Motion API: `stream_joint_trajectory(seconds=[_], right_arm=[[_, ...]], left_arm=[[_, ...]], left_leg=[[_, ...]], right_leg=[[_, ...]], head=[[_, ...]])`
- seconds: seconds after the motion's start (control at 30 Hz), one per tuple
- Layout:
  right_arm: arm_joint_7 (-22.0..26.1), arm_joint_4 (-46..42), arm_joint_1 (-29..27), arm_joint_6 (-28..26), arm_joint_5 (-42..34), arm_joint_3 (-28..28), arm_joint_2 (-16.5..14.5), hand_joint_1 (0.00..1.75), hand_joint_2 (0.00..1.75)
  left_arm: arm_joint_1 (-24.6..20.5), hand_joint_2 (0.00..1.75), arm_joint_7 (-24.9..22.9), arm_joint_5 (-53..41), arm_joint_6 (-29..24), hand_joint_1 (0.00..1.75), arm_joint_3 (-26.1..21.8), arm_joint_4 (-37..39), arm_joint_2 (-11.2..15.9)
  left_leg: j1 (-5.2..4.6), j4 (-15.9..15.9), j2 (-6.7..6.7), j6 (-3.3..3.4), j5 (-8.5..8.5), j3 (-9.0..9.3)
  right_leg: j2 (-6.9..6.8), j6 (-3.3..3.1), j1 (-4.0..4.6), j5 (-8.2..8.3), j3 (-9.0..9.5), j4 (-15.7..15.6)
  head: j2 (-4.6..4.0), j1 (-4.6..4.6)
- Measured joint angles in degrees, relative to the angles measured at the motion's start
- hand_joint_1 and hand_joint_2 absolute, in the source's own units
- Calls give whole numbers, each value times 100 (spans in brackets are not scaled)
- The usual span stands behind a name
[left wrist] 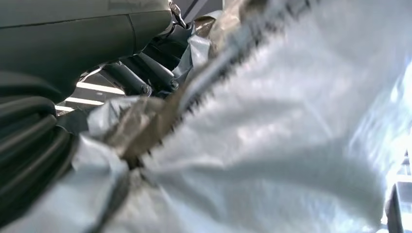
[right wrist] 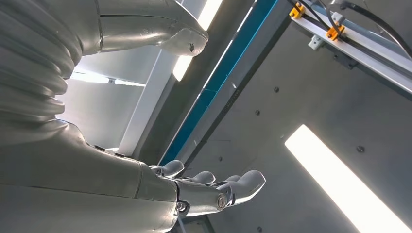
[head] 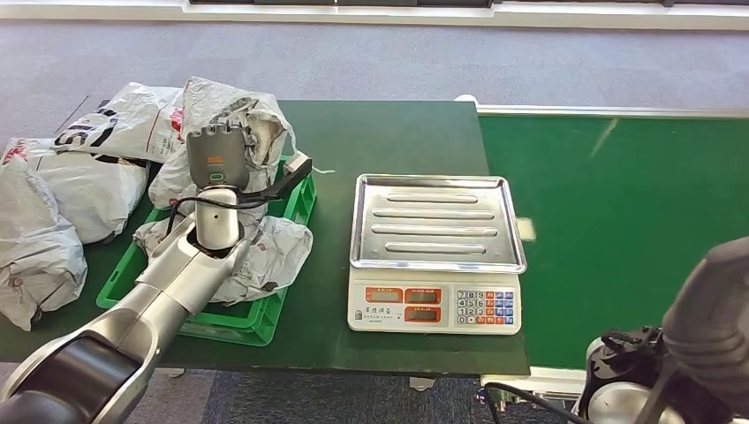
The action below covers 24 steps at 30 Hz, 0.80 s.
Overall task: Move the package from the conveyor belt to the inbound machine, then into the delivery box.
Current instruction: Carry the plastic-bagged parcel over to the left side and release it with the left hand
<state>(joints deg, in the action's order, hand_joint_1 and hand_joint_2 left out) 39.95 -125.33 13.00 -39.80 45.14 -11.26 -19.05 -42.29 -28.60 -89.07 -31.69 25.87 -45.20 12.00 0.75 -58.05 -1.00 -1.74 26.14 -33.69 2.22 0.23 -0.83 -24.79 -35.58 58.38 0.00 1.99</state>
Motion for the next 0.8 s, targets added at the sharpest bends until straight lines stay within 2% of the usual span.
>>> stream_joint_trajectory(seconds=[0.07, 0.1, 0.37, 0.43, 0.5, 0.53, 0.57, 0.6, 0.67, 0.73, 0.77, 0.8], right_arm=[[0, 0, -8, 0, -1, 0, 5, 0, 175], [0, 0, -11, 0, 0, 0, 8, 0, 175], [0, 0, -21, 0, 16, 5, 28, 0, 175], [0, -1, -36, 0, 21, 8, 29, 0, 175], [-1, -2, -57, 0, 20, 14, 29, 0, 175], [-1, -2, -66, 0, 12, 17, 30, 0, 175], [-2, -2, -73, 0, -4, 20, 32, 0, 175], [-2, 0, -75, 0, -30, 21, 33, 0, 175], [-1, 9, -70, 1, -95, 20, 37, 0, 175], [-2, 20, -66, 2, -139, 21, 43, 0, 175], [-2, 26, -66, 2, -149, 21, 46, 0, 175], [-2, 30, -64, 2, -156, 21, 49, 0, 175]], left_arm=[[-2, 44, 52, 0, -32, 0, 18, 176, 20], [-3, 0, 78, 0, -53, 0, 20, 246, 23], [15, 0, 379, 7, -349, 0, -35, 474, -19], [112, 0, 646, 60, -568, 0, -190, 308, -73], [287, 0, 1120, 336, -753, 0, -480, -115, -180], [397, 0, 1539, 695, -801, 0, -703, -424, -298], [504, 0, 2187, 1297, -828, 0, -1031, -784, -495], [610, 0, 3034, 2119, -818, 0, -1424, -1137, -740], [790, 0, 5182, 4294, -716, 0, -2294, -1806, -1229], [918, 0, 7045, 6290, -581, 0, -2928, -2333, -1547], [968, 0, 7596, 6993, -527, 0, -3156, -2552, -1668], [1024, 0, 7850, 7456, -460, 0, -3350, -2756, -1770]], left_leg=[[0, 1, 0, 0, 0, -1], [0, 1, 0, 0, 0, 0], [0, 1, -1, 0, 0, -1], [0, 1, -2, 0, 0, -1], [-1, 0, -2, 0, 0, -1], [-1, -1, -3, 0, 0, -3], [-2, -2, -6, 1, 0, -8], [-2, -3, -10, 1, 0, -15], [-2, -3, -3, 4, 7, -22], [-3, -3, 20, 8, 17, -14], [-3, -3, 27, 9, 20, -10], [-1, -3, 23, 9, 20, -9]], right_leg=[[0, 0, 0, 0, -1, 0], [1, 0, 0, 0, -1, 0], [-2, 0, 0, 0, -1, 0], [-1, 0, 0, 0, -1, 0], [-1, 0, -1, 0, -3, 0], [-1, 0, -1, 0, -4, -1], [-3, 1, -2, -1, -6, -1], [-6, 1, -2, -1, -7, -1], [-1, 1, -3, -1, -10, -2], [19, 2, -5, -1, -10, -2], [23, 3, -5, -2, -9, -2], [18, 3, -5, -4, -7, -2]], head=[[0, 0], [0, 1], [0, 0], [0, 1], [0, 1], [0, 1], [0, 2], [0, -1], [0, -6], [0, -7], [0, -6], [0, -5]])
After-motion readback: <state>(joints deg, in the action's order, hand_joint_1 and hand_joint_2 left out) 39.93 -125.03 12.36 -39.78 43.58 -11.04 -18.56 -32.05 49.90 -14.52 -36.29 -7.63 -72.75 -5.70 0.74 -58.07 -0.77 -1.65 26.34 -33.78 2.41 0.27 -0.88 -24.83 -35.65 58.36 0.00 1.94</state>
